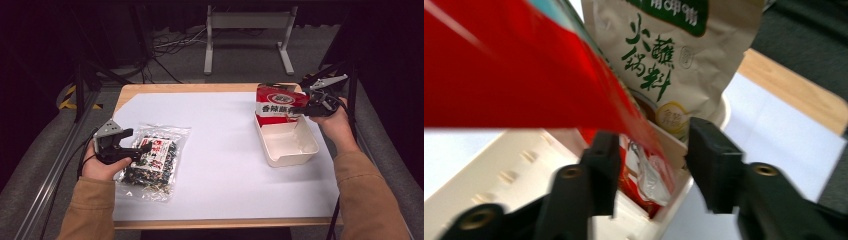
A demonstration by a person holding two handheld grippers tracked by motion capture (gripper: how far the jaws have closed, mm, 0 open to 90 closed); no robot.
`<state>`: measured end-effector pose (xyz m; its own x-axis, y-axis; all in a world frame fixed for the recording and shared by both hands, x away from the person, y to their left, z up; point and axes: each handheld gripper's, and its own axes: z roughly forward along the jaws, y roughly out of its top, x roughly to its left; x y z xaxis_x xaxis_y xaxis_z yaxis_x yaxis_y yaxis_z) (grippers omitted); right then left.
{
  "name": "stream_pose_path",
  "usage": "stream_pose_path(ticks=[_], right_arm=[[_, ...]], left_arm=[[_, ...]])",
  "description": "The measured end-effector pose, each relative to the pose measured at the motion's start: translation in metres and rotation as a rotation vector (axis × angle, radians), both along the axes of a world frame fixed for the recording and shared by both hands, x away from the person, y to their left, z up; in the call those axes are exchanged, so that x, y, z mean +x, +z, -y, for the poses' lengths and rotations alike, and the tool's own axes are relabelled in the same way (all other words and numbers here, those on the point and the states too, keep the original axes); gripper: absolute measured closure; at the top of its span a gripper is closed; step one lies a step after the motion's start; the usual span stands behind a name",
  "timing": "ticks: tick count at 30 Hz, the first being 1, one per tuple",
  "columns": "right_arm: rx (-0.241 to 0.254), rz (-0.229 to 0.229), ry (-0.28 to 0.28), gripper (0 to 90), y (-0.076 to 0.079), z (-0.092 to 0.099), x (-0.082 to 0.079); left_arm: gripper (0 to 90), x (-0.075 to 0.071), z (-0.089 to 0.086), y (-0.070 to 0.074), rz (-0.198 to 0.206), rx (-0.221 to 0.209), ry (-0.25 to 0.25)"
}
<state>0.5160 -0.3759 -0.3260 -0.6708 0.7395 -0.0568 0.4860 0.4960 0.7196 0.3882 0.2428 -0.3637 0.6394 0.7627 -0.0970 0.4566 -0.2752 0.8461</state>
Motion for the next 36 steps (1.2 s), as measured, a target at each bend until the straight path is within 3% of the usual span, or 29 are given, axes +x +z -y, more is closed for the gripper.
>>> stream_pose_path(ticks=[6, 16, 21, 26, 30, 36], right_arm=[[-0.003, 0.044, -0.016, 41.8, 0.007, 0.001, -0.009], [-0.056, 0.091, -0.040, 38.3, 0.022, -0.005, -0.029], [-0.036, 0.077, -0.034, 37.8, 0.030, -0.008, -0.039], [-0.063, 0.072, -0.023, 37.3, 0.036, -0.015, -0.052], [-0.057, 0.079, -0.002, 37.8, 0.042, -0.020, -0.065], [-0.048, 0.084, -0.027, 37.1, 0.046, -0.021, -0.081]], left_arm=[[7.2, 0.002, -0.004, -0.002, -0.015, 0.017, -0.017], [7.1, 0.007, -0.009, -0.001, -0.021, 0.047, -0.019], [7.9, 0.007, -0.013, -0.001, -0.035, 0.044, -0.012], [8.2, 0.007, -0.016, -0.001, -0.045, 0.046, 0.002], [8.8, 0.007, -0.018, -0.005, -0.070, 0.062, 0.008], [9.2, 0.009, -0.021, -0.008, -0.091, 0.076, 0.012]])
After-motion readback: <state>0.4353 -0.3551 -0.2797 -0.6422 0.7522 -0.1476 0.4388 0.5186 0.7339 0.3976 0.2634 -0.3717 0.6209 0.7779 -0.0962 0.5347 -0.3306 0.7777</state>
